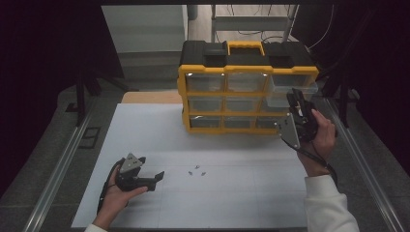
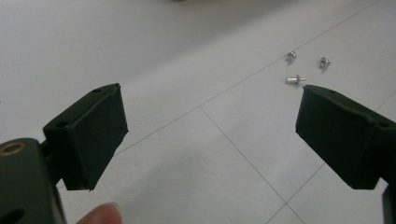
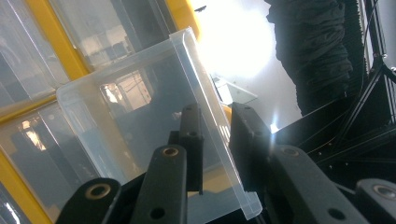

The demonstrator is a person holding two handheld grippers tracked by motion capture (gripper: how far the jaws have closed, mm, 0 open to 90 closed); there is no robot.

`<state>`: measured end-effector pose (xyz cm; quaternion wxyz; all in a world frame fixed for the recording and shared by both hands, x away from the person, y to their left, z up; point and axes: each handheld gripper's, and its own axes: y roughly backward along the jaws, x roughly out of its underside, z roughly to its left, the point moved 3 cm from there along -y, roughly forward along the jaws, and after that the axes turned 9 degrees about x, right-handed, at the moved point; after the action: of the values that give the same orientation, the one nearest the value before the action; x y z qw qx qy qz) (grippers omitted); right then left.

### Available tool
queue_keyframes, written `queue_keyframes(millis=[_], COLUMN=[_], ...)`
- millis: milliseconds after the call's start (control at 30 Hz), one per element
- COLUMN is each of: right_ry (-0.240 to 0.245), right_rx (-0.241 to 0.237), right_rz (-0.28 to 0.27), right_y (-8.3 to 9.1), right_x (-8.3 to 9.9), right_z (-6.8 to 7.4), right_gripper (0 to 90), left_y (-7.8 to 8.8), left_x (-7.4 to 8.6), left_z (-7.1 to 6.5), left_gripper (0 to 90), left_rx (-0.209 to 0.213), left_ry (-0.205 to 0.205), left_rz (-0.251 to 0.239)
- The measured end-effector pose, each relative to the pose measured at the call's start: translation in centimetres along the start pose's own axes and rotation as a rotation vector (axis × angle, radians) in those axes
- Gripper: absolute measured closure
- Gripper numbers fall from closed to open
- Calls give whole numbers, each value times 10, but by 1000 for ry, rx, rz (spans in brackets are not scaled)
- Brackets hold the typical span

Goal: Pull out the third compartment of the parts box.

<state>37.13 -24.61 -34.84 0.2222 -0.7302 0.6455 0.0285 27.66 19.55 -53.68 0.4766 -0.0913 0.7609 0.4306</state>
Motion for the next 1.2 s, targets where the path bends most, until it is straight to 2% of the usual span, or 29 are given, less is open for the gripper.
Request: queue_keyframes(millis=[300, 667, 1200], right_ry=[-14, -10, -14], right_rx=[-2, 1, 13], right_rz=[-6, -10, -16], right_y=[1, 2, 13], right_x=[2, 4, 3], right_z=[0, 1, -3], right_gripper=[751, 752, 756], left_y=[0, 0, 0], left_x=[0, 0, 0], left_z=[0, 0, 0], left_gripper=[95, 95, 95], left_rx=[0, 0, 1], left_ry=[1, 0, 0], left_rz=[0, 0, -2])
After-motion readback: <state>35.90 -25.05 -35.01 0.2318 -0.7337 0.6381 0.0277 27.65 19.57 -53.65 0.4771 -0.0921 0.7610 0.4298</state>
